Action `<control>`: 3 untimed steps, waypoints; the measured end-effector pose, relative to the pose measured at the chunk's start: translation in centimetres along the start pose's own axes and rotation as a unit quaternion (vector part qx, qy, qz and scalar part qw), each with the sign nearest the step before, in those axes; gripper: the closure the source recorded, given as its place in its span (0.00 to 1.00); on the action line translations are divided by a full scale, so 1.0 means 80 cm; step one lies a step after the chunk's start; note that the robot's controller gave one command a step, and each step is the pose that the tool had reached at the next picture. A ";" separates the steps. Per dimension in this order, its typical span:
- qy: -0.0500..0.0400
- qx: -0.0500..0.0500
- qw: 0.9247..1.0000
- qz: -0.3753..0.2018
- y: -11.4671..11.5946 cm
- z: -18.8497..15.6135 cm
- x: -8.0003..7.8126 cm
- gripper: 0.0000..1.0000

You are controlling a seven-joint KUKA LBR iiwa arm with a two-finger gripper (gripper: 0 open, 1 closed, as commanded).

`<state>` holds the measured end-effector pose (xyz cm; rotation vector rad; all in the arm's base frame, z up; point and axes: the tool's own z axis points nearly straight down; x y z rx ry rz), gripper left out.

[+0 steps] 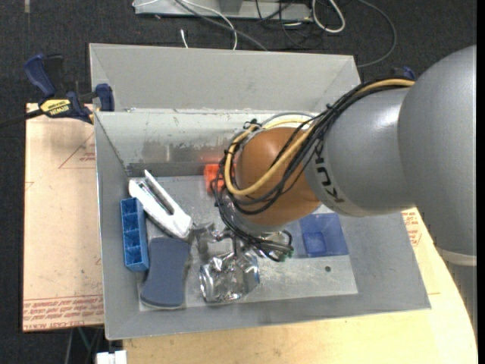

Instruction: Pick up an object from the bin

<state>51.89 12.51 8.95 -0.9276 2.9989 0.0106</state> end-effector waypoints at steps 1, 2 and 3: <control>-0.008 0.003 1.000 0.016 0.019 -0.181 0.001 1.00; -0.005 0.001 1.000 0.017 0.019 -0.176 0.003 1.00; -0.005 0.002 0.995 -0.097 0.030 -0.163 0.016 1.00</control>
Offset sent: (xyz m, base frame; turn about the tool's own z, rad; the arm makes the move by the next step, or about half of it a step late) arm 0.0000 0.0000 0.0000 0.0000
